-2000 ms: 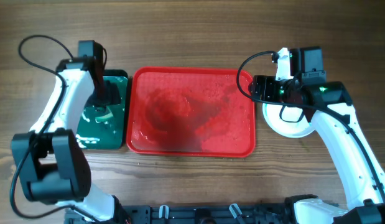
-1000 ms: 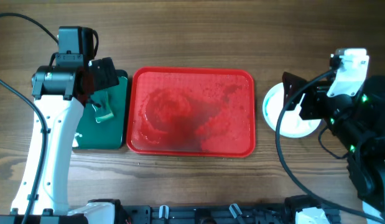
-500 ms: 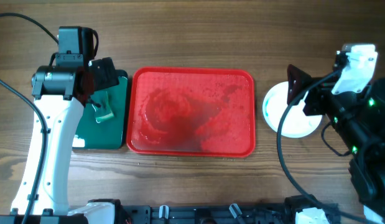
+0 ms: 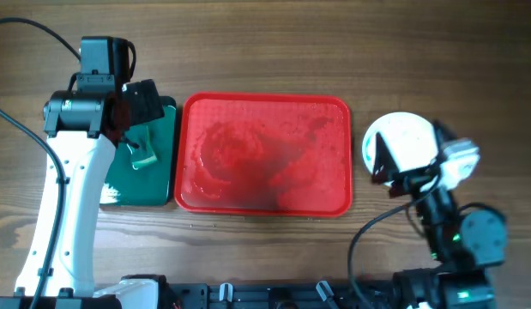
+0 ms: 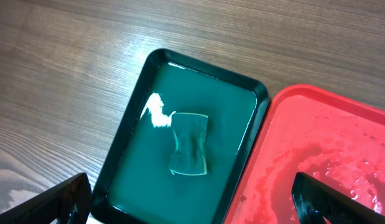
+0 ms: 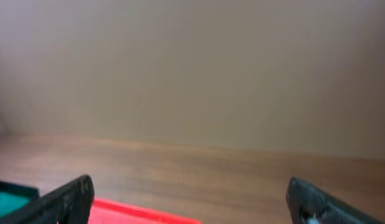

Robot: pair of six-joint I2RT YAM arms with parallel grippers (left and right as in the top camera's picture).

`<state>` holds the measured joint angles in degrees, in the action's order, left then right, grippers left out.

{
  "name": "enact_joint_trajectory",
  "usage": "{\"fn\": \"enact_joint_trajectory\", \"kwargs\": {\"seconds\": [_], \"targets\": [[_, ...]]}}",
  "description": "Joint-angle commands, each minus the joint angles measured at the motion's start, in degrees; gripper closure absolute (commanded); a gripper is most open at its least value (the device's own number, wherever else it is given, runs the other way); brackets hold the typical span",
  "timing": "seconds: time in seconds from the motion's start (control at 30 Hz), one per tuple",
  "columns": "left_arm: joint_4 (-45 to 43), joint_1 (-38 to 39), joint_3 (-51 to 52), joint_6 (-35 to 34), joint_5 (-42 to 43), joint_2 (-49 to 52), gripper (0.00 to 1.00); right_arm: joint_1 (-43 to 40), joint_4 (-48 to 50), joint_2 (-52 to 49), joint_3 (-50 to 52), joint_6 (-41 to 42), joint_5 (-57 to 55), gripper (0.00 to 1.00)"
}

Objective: Clean dirty plates on tray and stack at the side

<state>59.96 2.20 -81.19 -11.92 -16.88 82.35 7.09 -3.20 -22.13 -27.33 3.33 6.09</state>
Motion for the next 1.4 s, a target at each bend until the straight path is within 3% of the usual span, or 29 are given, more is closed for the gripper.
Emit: {"fn": "enact_joint_trajectory", "kwargs": {"seconds": [0.0, 0.1, 0.23, 0.4, 1.37], "targets": [[-0.1, 0.2, -0.4, -0.9, -0.5, 0.1, 0.0, 0.1, 8.8, 9.0, 15.6, -0.3, 4.4, 0.0], [-0.1, 0.2, -0.4, -0.9, -0.5, 0.1, 0.0, 0.0, 13.6, 13.8, 22.6, -0.3, 4.3, 0.0], [-0.1, 0.2, -0.4, -0.9, -0.5, 0.1, 0.0, 0.0, 13.0, 18.6, 27.1, -0.3, 4.3, 0.0], [-0.1, 0.2, -0.4, -0.9, -0.5, 0.1, 0.0, 0.0, 4.0, 22.0, 27.0, -0.3, 4.3, 0.0], [1.8, 0.3, -0.4, -0.3, -1.2, -2.5, 0.0, 0.0, 4.0, 21.3, 27.0, -0.2, 4.3, 0.0]]}}
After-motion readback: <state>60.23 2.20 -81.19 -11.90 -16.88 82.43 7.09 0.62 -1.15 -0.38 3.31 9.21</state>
